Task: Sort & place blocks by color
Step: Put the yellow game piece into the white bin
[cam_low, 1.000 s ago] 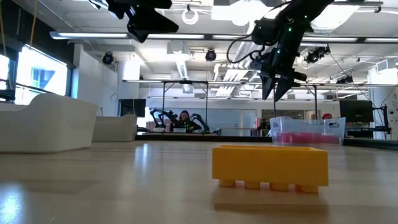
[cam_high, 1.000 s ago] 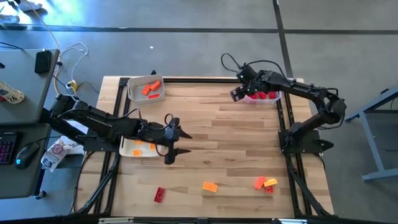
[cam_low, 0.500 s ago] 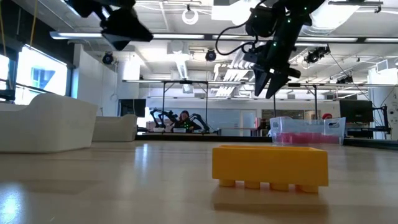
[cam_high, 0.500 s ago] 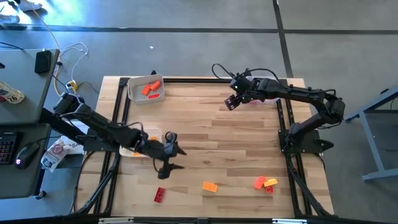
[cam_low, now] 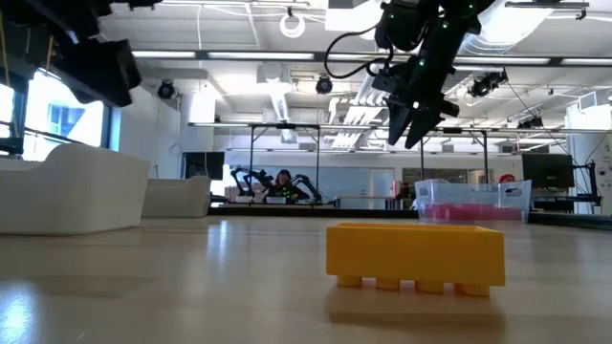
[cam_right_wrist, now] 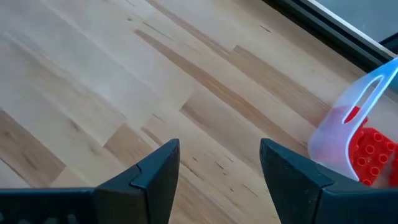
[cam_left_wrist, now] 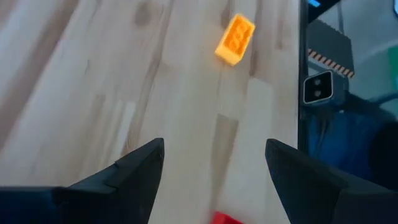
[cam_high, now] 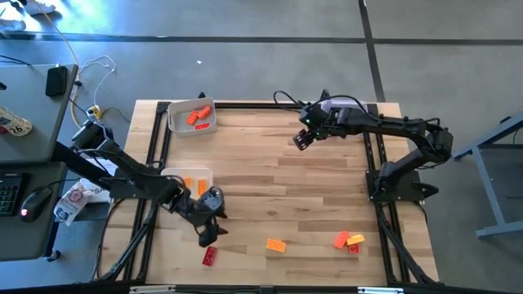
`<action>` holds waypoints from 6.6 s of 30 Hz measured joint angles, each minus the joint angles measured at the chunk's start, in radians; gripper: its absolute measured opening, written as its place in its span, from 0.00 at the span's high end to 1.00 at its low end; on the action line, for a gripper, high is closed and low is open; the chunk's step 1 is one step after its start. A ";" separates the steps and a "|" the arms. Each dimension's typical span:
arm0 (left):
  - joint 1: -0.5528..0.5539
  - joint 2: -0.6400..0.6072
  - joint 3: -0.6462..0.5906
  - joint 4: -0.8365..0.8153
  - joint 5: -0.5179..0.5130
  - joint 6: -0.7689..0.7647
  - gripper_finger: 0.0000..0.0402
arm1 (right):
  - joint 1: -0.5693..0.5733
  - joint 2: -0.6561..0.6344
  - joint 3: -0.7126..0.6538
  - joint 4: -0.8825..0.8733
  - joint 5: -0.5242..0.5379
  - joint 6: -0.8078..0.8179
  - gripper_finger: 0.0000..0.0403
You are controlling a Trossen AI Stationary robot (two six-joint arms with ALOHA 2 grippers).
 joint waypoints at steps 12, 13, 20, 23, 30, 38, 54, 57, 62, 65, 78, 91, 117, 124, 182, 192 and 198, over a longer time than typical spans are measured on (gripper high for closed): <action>-0.077 0.000 0.000 -0.057 0.004 -0.232 0.33 | 0.060 0.000 0.000 0.006 0.012 0.029 0.48; -0.082 0.000 0.000 -0.063 0.003 -0.238 0.33 | 0.073 0.000 0.000 0.005 0.006 0.030 0.48; -0.089 0.000 0.000 -0.136 -0.046 -0.244 0.33 | 0.221 0.000 0.000 0.006 -0.039 0.120 0.48; -0.086 0.000 0.000 -0.170 -0.081 -0.223 0.33 | 0.307 0.000 0.000 0.008 -0.032 0.163 0.48; -0.057 0.000 0.000 -0.233 -0.136 -0.205 0.33 | 0.501 0.000 0.000 0.083 0.018 0.222 0.48; 0.029 0.000 0.000 -0.232 -0.199 -0.086 0.33 | 0.656 0.000 0.000 0.184 0.034 0.236 0.48; 0.144 0.000 0.000 -0.181 -0.205 0.028 0.33 | 0.817 0.105 0.000 0.389 0.056 0.147 0.48; 0.151 0.000 0.000 -0.159 -0.205 0.043 0.33 | 0.839 0.135 0.000 0.450 0.072 0.121 0.48; 0.151 0.000 0.000 -0.149 -0.204 0.044 0.33 | 0.879 0.177 0.000 0.530 0.071 0.096 0.48; 0.151 0.000 0.000 -0.148 -0.202 0.044 0.33 | 0.894 0.198 0.000 0.584 0.087 0.096 0.48; 0.151 0.000 0.000 -0.143 -0.198 0.044 0.33 | 0.952 0.280 0.001 0.701 0.115 0.114 0.48; 0.151 0.000 0.000 -0.112 -0.206 0.035 0.33 | 1.016 0.401 0.000 0.732 0.125 0.116 0.48; 0.151 0.000 0.000 -0.111 -0.205 0.035 0.33 | 1.034 0.469 0.000 0.687 0.171 0.210 0.48; 0.151 0.000 0.000 -0.113 -0.205 0.035 0.33 | 1.042 0.493 0.000 0.686 0.174 0.229 0.48; 0.151 0.000 0.000 0.237 0.044 -0.098 0.33 | 0.952 0.556 0.400 0.475 0.598 -0.335 0.73; 0.151 0.000 0.000 0.256 0.078 -0.072 0.36 | 0.949 0.556 0.400 0.485 0.698 -0.472 0.73; 0.151 0.000 0.000 0.291 0.076 -0.015 0.45 | 0.939 0.556 0.400 0.519 0.691 -0.525 0.73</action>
